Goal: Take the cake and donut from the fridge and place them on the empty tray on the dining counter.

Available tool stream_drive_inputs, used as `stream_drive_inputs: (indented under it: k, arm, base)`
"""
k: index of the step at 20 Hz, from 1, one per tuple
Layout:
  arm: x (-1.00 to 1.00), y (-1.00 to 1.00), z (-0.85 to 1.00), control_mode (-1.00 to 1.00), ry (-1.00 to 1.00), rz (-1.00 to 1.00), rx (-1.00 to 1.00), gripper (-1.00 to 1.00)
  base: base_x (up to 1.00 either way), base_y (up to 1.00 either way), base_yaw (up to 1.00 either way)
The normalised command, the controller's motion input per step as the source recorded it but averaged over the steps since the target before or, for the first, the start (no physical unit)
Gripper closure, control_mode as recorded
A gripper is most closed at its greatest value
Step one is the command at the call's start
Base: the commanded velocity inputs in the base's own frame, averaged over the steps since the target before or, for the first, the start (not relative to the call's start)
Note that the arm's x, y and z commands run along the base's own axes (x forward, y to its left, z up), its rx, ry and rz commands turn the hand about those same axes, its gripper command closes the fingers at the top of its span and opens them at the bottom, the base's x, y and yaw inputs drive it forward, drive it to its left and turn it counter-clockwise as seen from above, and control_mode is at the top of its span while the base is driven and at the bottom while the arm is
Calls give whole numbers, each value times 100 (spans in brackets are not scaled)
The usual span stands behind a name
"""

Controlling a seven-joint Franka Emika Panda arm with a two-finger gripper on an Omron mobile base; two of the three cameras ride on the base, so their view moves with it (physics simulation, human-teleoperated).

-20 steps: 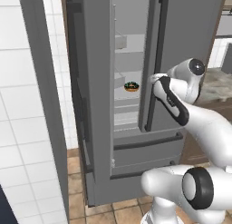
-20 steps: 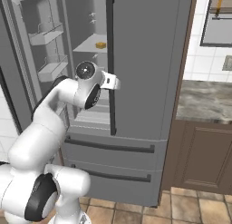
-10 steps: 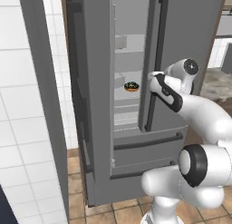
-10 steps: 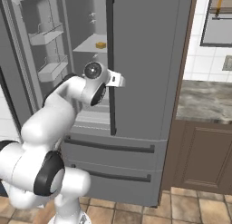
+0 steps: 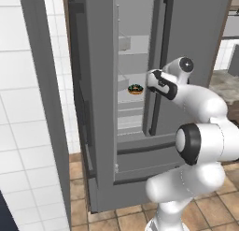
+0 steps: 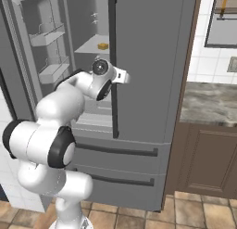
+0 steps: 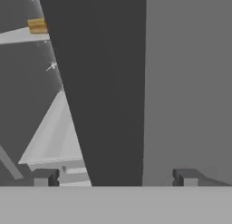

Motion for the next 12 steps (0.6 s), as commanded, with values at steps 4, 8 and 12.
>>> stream_drive_inputs:
  k: [4,8,12]
  arm:
    - [63,0,-16,-100,0,0,0,-100]
    - [65,-3,-26,-100,-2,0,0,-100]
    - [67,-1,-16,-100,-1,0,0,100]
  base:
    - [0,0,0]
    - [0,0,0]
    - [0,0,0]
